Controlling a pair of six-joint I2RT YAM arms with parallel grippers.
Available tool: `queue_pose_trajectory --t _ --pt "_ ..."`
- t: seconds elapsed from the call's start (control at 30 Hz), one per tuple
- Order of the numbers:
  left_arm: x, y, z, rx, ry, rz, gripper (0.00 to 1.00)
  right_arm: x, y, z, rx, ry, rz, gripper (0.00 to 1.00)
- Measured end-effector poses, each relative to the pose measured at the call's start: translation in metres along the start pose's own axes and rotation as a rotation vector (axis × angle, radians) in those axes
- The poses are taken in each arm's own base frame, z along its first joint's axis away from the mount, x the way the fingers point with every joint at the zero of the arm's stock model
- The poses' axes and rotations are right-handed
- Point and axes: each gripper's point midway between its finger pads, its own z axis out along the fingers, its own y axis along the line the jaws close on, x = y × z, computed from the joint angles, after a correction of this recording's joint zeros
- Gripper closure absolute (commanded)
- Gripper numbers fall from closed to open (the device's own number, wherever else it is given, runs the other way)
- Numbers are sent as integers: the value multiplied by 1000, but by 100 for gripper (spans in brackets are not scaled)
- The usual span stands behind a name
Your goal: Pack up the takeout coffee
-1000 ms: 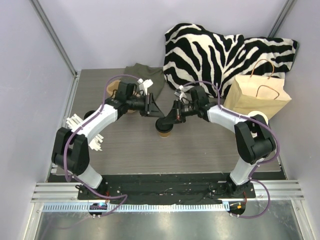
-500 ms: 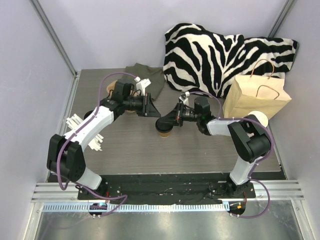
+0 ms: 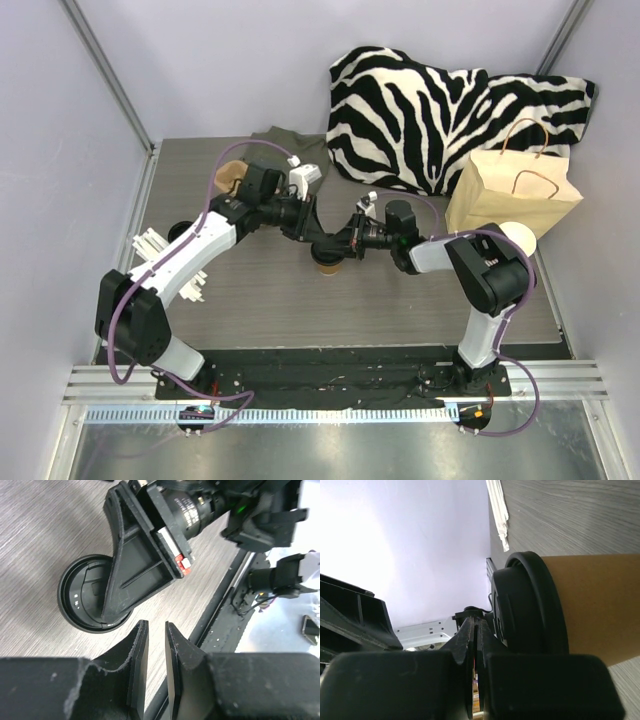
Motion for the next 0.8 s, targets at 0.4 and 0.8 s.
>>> queue_pose_trajectory --t 0.4,0.8 --pt "10 -5 9 -118 89 184 78 -3 -5 2 45 -1 -70 99" --pt "-4 -3 9 -197 97 246 80 -3 -7 4 67 11 -100 99"
